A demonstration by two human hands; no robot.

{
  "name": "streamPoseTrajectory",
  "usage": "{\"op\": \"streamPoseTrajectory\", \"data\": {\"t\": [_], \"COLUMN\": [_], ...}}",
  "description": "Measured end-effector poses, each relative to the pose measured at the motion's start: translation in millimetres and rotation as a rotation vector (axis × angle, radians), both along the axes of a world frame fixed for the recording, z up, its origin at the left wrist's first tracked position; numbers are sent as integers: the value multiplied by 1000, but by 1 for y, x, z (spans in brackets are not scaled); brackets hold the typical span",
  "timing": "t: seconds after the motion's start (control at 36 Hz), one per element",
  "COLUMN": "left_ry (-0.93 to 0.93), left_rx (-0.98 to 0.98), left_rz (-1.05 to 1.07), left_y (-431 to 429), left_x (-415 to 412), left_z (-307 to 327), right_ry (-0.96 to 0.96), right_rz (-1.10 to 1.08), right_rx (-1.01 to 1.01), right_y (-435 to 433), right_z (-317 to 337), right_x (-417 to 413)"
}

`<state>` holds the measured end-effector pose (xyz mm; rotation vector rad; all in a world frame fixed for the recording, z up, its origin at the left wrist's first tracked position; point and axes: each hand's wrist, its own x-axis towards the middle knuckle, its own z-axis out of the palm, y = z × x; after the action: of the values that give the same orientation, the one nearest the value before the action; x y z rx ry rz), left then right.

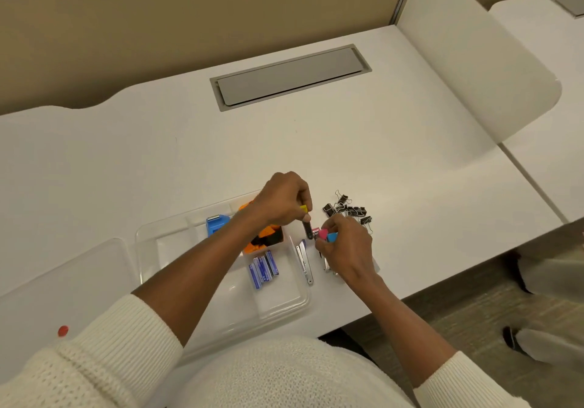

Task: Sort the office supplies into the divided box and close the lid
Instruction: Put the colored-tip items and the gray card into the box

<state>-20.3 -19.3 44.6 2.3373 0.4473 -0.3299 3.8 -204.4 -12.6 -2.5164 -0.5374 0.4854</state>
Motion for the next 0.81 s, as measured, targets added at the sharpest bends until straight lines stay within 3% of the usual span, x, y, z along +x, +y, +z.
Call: {"op": "streamPoseTrajectory", "data": {"t": [0.42, 0.69, 0.81], "left_ry": [-407, -372, -286], "left_rx": [-448, -598, -551], "left_rz": [384, 620, 671], "left_y": [44, 38, 31], "left_x": [-92, -162, -189], "left_z": [33, 27, 27], "right_ry": [51, 1, 6], "right_rz": [-12, 26, 65], "right_rx": [68, 108, 76], "right_y": [8, 10, 13], "right_z": [9, 0, -1], "right_x": [-11, -18, -20]}}
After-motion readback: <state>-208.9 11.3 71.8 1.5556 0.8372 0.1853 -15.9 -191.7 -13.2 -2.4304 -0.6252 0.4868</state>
